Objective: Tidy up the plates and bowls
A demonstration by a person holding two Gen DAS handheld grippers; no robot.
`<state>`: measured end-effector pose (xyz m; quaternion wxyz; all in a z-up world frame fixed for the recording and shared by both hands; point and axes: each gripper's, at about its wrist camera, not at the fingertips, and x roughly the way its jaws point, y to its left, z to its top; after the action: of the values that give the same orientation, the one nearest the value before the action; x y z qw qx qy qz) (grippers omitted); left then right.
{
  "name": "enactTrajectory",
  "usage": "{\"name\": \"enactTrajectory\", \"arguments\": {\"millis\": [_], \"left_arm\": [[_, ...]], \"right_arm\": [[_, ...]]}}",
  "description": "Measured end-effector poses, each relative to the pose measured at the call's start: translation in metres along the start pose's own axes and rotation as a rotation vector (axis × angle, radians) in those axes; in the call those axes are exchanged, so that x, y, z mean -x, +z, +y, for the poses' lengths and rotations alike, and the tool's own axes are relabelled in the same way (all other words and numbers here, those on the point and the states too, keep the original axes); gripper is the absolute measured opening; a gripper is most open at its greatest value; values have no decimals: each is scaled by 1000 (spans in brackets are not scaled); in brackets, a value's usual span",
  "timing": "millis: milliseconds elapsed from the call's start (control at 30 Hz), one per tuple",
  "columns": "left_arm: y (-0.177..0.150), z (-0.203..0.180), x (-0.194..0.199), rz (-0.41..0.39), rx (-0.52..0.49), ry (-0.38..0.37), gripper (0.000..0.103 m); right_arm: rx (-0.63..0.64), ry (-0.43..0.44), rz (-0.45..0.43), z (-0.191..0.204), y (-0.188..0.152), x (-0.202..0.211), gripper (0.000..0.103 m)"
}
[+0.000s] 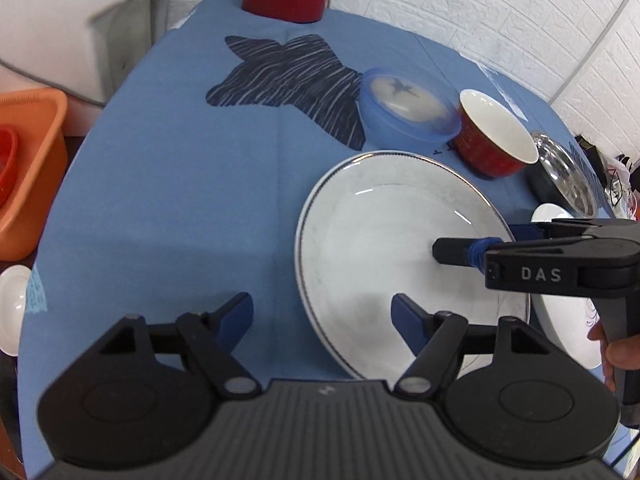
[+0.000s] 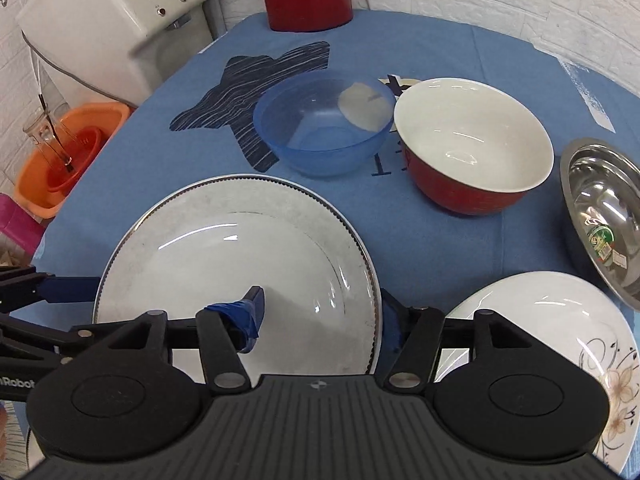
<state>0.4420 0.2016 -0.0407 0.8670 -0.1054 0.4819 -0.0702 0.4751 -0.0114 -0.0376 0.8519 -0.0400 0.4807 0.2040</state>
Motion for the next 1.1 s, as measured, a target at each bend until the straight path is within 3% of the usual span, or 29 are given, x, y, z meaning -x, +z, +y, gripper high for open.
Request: {"name": "enactTrajectory", "arguments": {"millis": [100, 200, 367, 500, 567, 700, 767, 933, 1100], "left_arm": [[-1, -1, 1, -5, -13, 5, 74], [-3, -3, 1, -3, -40, 21, 72], [-5, 1, 4, -10, -54, 48, 51], [-6, 2, 4, -22, -46, 69, 42], [-7, 3, 5, -37, -35, 74, 24], [-5, 7, 6, -44, 59, 57, 15], [-2, 8, 7, -26, 79, 45, 10], [2, -2, 28, -72, 31, 67, 10], [-6, -8, 42, -103, -13, 93, 10]], "right_arm": [[-39, 69, 5, 2, -6, 4, 49], [-5, 60, 0, 5, -10, 6, 48], [36, 53, -64, 10, -22, 6, 52], [72, -6, -63, 20, -24, 2, 56], [89, -3, -55, 20, -24, 3, 52], [29, 16, -103, 3, -31, 9, 27], [-15, 23, -99, 1, -30, 11, 26], [-64, 53, -99, 5, -32, 19, 30], [-55, 52, -154, 14, -34, 33, 32]]}}
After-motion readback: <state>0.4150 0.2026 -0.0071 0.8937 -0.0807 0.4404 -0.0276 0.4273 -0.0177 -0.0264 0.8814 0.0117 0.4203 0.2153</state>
